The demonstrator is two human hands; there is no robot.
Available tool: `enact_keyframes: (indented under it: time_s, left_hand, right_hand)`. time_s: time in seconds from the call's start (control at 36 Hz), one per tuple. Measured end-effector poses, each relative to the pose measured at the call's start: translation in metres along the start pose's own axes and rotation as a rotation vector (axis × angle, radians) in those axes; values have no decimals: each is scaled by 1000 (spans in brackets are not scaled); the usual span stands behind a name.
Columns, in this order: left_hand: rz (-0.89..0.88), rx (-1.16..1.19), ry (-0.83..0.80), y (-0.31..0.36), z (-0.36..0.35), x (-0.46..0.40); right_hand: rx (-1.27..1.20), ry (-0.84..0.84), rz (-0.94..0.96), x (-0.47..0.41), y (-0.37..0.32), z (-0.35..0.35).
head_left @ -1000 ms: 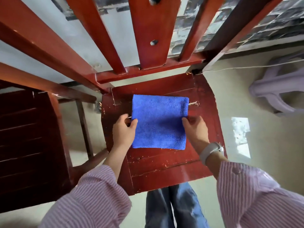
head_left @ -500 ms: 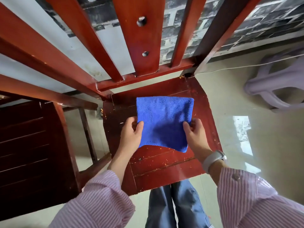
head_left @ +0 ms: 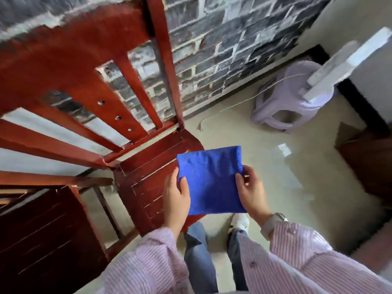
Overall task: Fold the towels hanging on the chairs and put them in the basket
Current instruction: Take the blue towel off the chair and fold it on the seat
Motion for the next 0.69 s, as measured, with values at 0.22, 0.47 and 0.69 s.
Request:
enact_keyframes:
  time_s: [0.22, 0.47, 0.69]
  left_hand:
    - [-282, -10, -126, 142, -78, 52]
    - [-472, 4, -256, 277, -225, 166]
    - [-613, 4, -436, 365, -345, 246]
  right_hand:
    - [-144, 239, -9, -6, 13, 163]
    - [-130, 537, -8, -22, 88, 367]
    - [-119, 742, -83, -40, 151, 502]
Point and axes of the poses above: each hand's wrist, its own x-axis away from the middle knuckle, its own z-axis out of the back of the hand, y = z × x, the point moved 3 cm from there along -x, towards the middle knuckle, and after that the axes turned 7 degrees about y, right-handed, at the moved point
